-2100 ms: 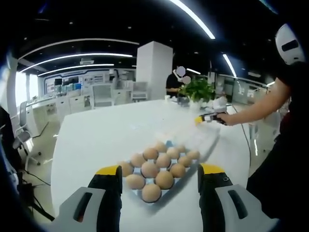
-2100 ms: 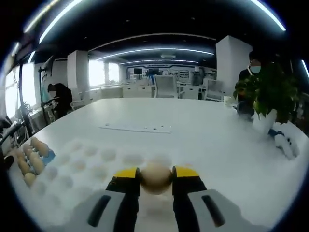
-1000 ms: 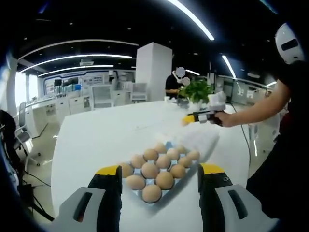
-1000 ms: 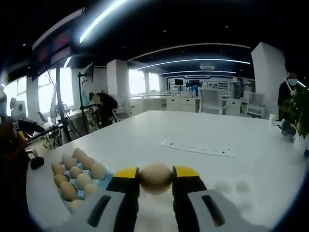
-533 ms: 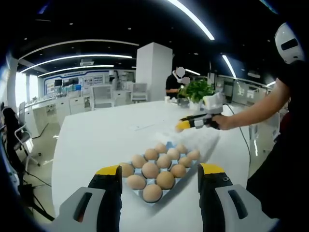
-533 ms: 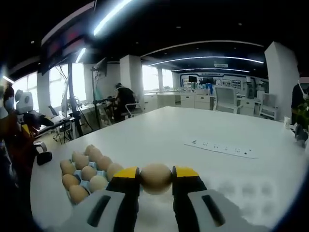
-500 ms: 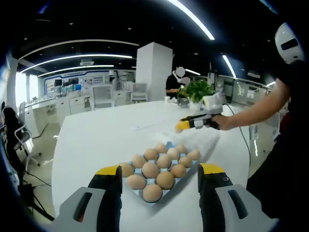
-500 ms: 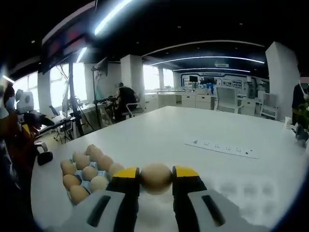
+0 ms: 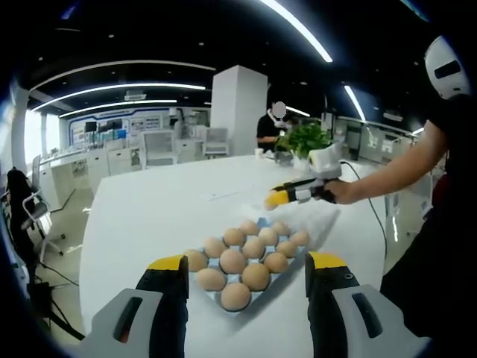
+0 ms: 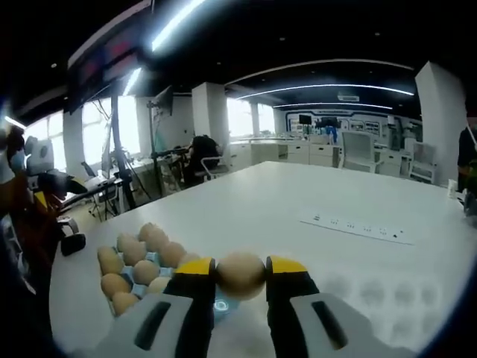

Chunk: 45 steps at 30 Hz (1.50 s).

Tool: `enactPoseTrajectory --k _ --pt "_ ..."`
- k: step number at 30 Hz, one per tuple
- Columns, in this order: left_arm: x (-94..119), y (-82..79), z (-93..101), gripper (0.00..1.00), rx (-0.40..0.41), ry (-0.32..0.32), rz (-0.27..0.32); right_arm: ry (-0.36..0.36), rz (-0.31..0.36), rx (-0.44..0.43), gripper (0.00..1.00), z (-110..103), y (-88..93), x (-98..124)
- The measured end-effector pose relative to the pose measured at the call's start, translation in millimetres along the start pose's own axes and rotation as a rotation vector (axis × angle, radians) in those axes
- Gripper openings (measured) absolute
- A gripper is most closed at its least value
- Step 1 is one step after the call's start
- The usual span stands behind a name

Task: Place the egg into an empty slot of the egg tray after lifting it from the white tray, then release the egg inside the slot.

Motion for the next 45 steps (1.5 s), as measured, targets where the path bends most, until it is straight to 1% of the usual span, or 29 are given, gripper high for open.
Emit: enactPoseTrajectory --k 7,11,14,17,23,25,30,34,35,38,39,41,43,45 --pt "1.9 -0.4 -0.2 0.64 0.003 -0.006 0.002 -0.02 -0.011 0.008 0.26 -4.7 3.7 -8.0" --pt "2.2 0.1 0.1 0.64 0.005 -0.007 0.003 -0.036 -0.036 0.016 0.26 -7.7 9.1 -13.5" --pt "2.6 0.3 0.2 0.64 0.005 -0.007 0.002 -0.045 -0.047 -0.001 0.26 -8.4 13.0 -16.5" --pt "3.4 0.8 0.0 0.64 0.007 -0.01 0.0 -0.053 -0.067 0.009 0.26 -10.2 17.6 -20.5" --pt "4.9 2.1 -0.7 0.64 0.009 -0.015 -0.003 -0.062 -0.083 0.012 0.26 -12.0 21.1 -25.0" --pt "5.2 2.1 -0.8 0.64 0.01 -0.015 -0.002 -0.069 -0.094 -0.003 0.26 -11.3 22.9 -25.8" --pt "5.5 2.5 -1.8 0.64 0.011 -0.018 -0.003 -0.083 -0.121 0.013 0.26 -11.7 27.3 -26.6" --pt "4.7 2.3 -2.1 0.64 0.011 -0.016 -0.003 -0.094 -0.123 -0.007 0.27 -11.2 28.8 -28.2" --pt "4.4 2.2 -2.4 0.64 0.012 -0.016 -0.003 -0.1 -0.132 -0.03 0.27 -11.9 29.6 -28.8" --pt "4.0 1.5 -2.8 0.64 0.011 -0.014 0.0 -0.104 -0.135 -0.014 0.27 -11.8 29.4 -31.1" --pt "3.8 1.1 -3.0 0.64 0.011 -0.015 0.001 -0.105 -0.161 -0.065 0.27 -11.8 31.3 -31.6" --pt "4.1 0.5 -3.5 0.64 0.008 -0.015 0.001 -0.111 -0.148 -0.031 0.27 -10.6 30.3 -32.5" --pt "4.6 0.0 -4.0 0.63 0.01 -0.017 0.003 -0.115 -0.162 -0.052 0.27 -9.2 30.7 -33.3" --pt "4.8 -0.1 -4.4 0.64 0.009 -0.019 0.001 -0.115 -0.161 -0.054 0.27 -8.7 31.3 -33.5"
Point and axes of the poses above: the point that each gripper's makers call its tool centre point, and the gripper's own axes: x roughly backward along the fingers, z roughly to its right, y roughly out of its underside, the point moved 10 cm from there along x, roughly backward along the fingers, and after that the axes turned 4 degrees about z, right-handed, at the moved point
